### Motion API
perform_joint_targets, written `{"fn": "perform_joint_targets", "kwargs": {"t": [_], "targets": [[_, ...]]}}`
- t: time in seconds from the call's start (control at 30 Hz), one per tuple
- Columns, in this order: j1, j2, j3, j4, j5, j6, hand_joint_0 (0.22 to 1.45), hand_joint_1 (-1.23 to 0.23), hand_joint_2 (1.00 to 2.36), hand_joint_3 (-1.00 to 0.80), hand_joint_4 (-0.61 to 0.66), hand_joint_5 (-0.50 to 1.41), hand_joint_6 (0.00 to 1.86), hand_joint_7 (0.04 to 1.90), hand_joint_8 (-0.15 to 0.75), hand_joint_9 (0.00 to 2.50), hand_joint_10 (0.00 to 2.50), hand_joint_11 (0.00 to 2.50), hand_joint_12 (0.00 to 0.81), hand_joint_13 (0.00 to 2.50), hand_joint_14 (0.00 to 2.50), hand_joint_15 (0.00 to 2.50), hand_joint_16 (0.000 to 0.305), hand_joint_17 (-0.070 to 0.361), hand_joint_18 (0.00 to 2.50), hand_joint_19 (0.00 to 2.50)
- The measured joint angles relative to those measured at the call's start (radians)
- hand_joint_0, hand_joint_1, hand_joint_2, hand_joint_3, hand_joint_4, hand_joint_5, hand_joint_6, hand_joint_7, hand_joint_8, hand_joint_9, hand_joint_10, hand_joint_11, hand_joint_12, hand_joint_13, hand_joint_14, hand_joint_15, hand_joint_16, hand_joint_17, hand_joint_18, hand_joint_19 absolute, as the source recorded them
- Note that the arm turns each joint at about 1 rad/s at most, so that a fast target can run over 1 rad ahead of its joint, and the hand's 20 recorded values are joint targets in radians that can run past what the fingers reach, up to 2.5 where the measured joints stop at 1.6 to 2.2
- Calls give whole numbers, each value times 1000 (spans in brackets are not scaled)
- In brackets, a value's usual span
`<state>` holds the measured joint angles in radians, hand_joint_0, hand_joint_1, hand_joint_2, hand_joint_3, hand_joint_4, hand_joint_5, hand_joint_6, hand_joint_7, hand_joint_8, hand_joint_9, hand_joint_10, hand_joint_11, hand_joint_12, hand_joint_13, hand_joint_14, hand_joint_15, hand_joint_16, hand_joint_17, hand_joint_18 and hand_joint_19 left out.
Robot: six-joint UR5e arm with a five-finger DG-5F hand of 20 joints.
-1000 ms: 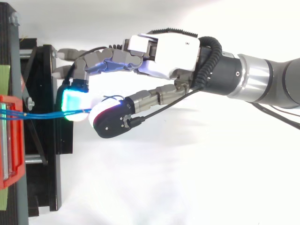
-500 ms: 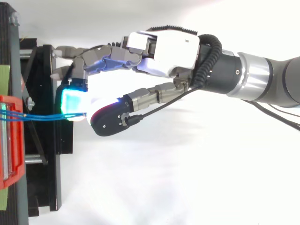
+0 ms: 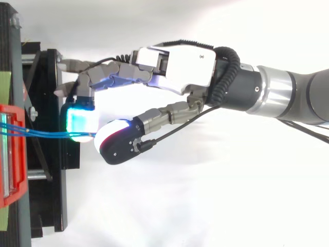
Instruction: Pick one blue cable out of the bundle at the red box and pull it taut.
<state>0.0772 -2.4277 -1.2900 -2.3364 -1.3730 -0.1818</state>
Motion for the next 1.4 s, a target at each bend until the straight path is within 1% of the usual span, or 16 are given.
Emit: {"fn": "perform_joint_targets", "kwargs": {"t": [0.23, 0.6, 0.83, 1.07, 1.1, 1.17, 1.23, 1.27, 1.4], "targets": [[5, -30, 6, 38, 9, 4, 569, -639, 1007, -408, 260, -119, 539, 1162, 307, 393, 1, 106, 348, 70, 2, 57, 54, 122, 1, 124], [1, -33, 24, 42, 6, 14, 584, -633, 1009, -376, 240, -122, 573, 1121, 307, 402, 2, 106, 346, 77, 1, 53, 53, 120, 16, 116], [0, -33, 30, 41, 3, 15, 614, -655, 1014, -279, 197, -158, 722, 935, 306, 409, 2, 122, 345, 93, 0, 45, 53, 119, 30, 112], [1, -33, 35, 41, 6, 15, 618, -681, 1016, -227, 188, -191, 813, 847, 304, 409, 2, 143, 346, 99, 0, 55, 53, 119, 63, 107], [2, -34, 35, 41, 6, 15, 618, -682, 1015, -251, 201, -198, 826, 817, 303, 406, 4, 142, 346, 100, 0, 56, 53, 119, 64, 115], [2, -34, 35, 41, 6, 15, 580, -675, 1010, -347, 219, -197, 804, 790, 303, 401, 2, 148, 348, 97, 2, 57, 54, 120, 61, 122], [2, -33, 35, 41, 6, 15, 555, -664, 1006, -416, 229, -190, 784, 786, 307, 397, 3, 148, 352, 95, 1, 61, 55, 123, 58, 125], [2, -33, 35, 41, 5, 15, 540, -654, 1003, -465, 237, -179, 745, 828, 310, 397, 2, 154, 356, 94, 2, 71, 55, 125, 55, 131], [4, -33, 35, 41, 7, 13, 533, -656, 1001, -485, 245, -170, 717, 858, 314, 399, 2, 154, 357, 89, 2, 65, 56, 126, 51, 138]]}}
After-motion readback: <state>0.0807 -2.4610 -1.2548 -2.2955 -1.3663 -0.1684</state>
